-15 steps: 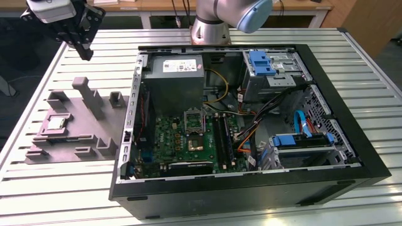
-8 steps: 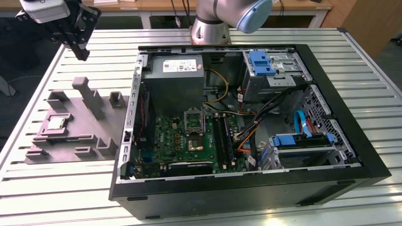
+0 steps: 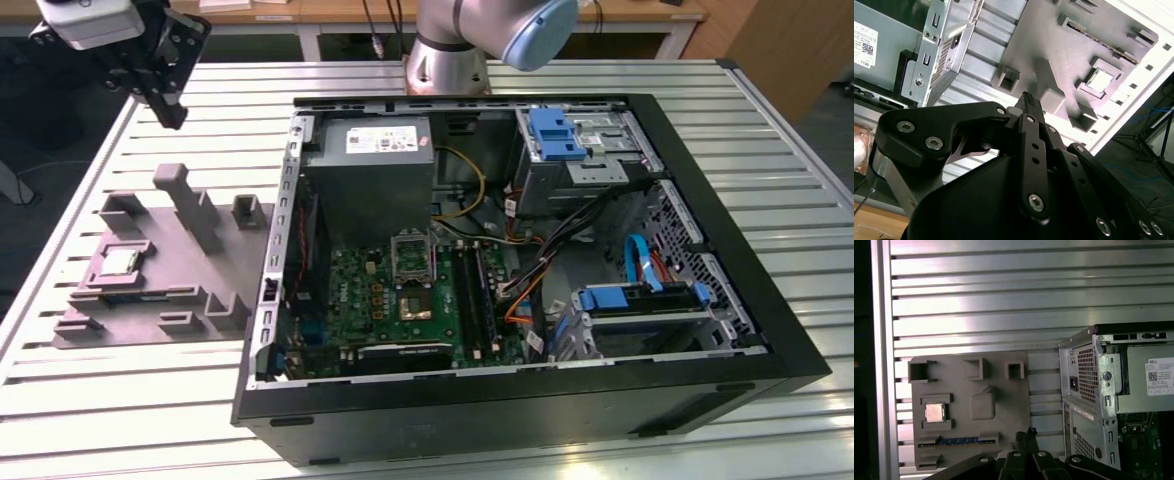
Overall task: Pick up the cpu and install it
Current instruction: 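Reach for the cpu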
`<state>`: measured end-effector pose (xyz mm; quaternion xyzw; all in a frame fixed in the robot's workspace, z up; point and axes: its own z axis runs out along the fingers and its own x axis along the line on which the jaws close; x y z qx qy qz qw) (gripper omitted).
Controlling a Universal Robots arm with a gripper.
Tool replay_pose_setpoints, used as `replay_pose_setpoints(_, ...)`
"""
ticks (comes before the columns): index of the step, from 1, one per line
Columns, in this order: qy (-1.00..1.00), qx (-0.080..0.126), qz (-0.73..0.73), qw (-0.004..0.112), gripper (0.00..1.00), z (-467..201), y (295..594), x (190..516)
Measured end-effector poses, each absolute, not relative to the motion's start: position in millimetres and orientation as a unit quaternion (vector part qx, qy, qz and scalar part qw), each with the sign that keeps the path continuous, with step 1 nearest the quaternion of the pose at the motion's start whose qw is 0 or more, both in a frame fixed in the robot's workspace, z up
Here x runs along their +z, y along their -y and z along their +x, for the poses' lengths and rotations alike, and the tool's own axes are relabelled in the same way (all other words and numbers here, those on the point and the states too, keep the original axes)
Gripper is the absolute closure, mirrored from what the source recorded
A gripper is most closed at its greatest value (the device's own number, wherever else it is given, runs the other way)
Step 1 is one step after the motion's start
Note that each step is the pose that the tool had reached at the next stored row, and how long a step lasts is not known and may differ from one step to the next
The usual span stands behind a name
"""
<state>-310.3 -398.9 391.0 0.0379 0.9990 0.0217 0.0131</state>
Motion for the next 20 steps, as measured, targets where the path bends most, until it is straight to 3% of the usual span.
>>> replay_pose_setpoints(20,-0.999,0.022,0.038,0.013,0.89,-318.3,398.9,390.4)
